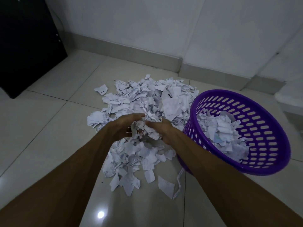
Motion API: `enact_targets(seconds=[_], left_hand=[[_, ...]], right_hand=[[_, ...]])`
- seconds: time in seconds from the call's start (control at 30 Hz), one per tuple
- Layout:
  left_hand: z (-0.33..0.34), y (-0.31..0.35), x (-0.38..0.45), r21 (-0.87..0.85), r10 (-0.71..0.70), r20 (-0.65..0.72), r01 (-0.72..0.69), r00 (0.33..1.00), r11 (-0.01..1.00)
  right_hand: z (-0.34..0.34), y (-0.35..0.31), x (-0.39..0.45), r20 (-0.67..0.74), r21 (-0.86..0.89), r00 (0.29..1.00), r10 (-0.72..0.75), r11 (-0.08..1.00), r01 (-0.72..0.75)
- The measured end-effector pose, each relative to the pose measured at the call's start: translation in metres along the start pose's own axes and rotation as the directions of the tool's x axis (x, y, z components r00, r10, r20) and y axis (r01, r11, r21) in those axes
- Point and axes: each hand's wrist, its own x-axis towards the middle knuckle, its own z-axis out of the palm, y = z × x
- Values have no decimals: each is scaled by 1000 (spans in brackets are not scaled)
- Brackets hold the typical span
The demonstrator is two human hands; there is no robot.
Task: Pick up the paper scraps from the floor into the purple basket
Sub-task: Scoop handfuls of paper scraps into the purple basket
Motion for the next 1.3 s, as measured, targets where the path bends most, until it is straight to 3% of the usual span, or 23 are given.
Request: enact_targets(seconds=[0.17,0.4,0.57,0.73,1.0,1.3], left_hand=[[2,14,-12,23,96,-120,-94,988,995],[6,29,-34,-23,148,-78,-151,986,988],[20,44,-50,15,303,41,-304,952,953],[44,67,-56,-75,328,-22,-329,944,941],[90,97,-67,-148,424,20,-416,906,897],[152,111,-64,-94,444,124,-435,887,896]], right_hand=[[-3,-29,-16,17,48,1000,-6,999,5],[-15,-65,-39,89,99,996,13,995,-22],[-37,-95,-68,156,120,988,2,993,-21],[-54,-119,-96,276,218,961,-32,975,-30],[-101,-141,-126,276,278,954,-115,960,35],[-162,-139,-147,218,287,970,-110,957,45]])
